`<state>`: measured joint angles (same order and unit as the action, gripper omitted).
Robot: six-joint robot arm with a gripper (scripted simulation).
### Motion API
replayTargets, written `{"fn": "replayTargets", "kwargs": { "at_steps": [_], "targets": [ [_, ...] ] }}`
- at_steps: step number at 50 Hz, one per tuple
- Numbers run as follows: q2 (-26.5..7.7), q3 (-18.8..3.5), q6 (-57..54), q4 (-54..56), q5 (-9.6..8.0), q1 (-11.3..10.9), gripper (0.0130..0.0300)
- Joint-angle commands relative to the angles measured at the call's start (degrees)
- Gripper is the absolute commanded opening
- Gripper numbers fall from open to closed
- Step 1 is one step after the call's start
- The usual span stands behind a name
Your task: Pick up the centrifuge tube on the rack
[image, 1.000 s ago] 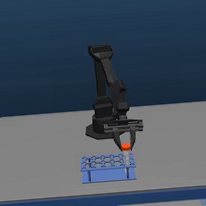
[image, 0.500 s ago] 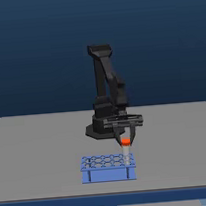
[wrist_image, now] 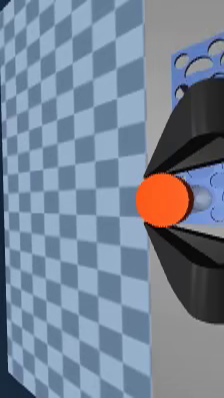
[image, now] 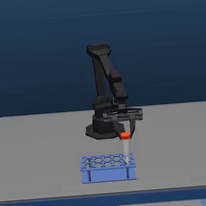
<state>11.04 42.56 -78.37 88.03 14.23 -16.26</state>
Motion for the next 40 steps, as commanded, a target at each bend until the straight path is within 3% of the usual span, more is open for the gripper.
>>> {"fn": "replayTargets", "kwargs": {
  "at_steps": [1, 20, 40],
  "targets": [
    [0.54, -0.56, -5.93, 4.50, -0.15, 0.00, 0.0130],
    [2.59, -2.94, -23.39, 21.42, 0.70, 0.00, 0.0130],
    [3.93, -4.91, -34.52, 32.13, 2.09, 0.00, 0.0130]
  ]
}}
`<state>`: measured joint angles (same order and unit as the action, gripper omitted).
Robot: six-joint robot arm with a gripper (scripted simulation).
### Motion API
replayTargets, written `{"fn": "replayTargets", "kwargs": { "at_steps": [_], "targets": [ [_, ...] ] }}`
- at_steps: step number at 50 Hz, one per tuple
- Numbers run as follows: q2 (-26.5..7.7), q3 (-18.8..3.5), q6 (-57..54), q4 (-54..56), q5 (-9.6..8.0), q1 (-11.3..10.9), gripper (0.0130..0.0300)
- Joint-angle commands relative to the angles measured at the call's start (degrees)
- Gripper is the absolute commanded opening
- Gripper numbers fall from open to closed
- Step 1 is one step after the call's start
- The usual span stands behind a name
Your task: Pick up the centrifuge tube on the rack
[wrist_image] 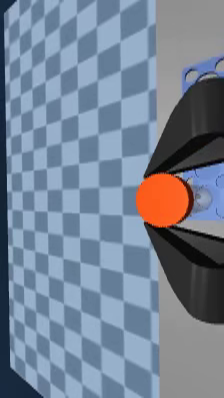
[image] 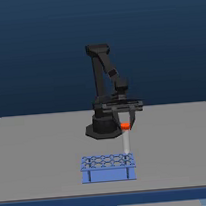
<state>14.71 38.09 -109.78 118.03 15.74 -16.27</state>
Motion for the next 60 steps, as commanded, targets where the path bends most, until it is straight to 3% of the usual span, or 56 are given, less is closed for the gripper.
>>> {"fn": "replayTargets", "kwargs": {
  "at_steps": [1, 60],
  "targets": [
    [0.26, -0.43, -3.11, 2.13, 0.59, 0.00, 0.0130],
    [0.75, -1.27, -7.00, 5.86, 1.29, 0.00, 0.0130]
  ]
}}
